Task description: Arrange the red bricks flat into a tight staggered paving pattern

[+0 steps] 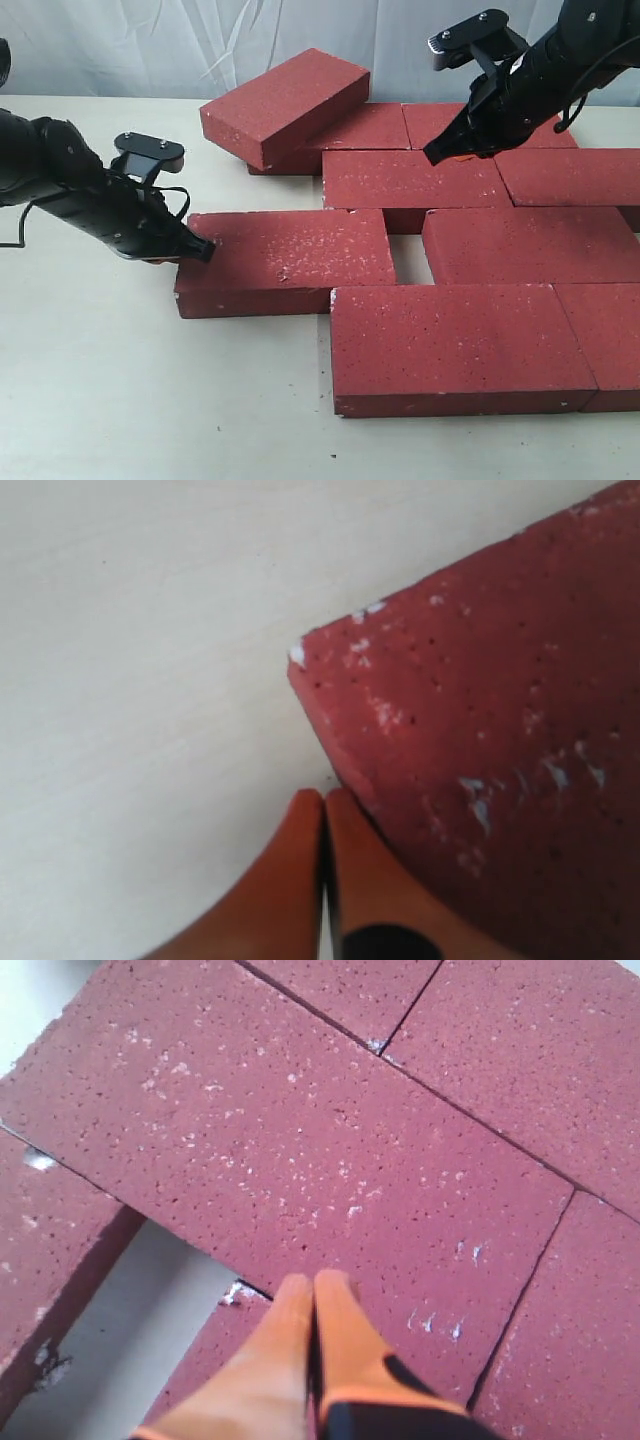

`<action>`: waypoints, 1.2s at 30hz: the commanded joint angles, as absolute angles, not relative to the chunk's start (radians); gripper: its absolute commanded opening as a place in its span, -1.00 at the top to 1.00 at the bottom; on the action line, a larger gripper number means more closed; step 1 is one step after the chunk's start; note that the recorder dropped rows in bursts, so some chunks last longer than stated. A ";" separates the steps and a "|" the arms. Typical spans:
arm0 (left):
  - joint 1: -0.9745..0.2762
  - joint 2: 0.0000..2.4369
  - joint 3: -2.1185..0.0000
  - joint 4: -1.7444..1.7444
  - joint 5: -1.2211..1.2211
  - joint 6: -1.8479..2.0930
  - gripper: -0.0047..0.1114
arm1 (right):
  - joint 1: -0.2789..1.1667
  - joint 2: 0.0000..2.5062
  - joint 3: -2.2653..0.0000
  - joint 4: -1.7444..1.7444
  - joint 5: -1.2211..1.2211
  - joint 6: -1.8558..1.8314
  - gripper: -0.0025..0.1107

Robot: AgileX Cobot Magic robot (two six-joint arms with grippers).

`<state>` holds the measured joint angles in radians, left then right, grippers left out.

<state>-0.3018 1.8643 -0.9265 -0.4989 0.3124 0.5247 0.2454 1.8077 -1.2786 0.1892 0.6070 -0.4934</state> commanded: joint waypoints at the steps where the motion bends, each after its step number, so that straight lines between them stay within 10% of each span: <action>1: -0.331 1.886 -0.947 -0.512 0.307 0.520 0.92 | 0.240 1.801 -1.276 0.196 0.598 -0.495 0.97; 36: -0.413 1.899 -1.008 -0.594 0.314 0.521 0.92 | 0.240 1.811 -1.276 0.211 0.593 -0.496 0.97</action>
<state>-0.4079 1.8964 -1.0041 -0.5800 0.3045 0.5229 0.2454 1.8095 -1.2786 0.2073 0.6034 -0.4934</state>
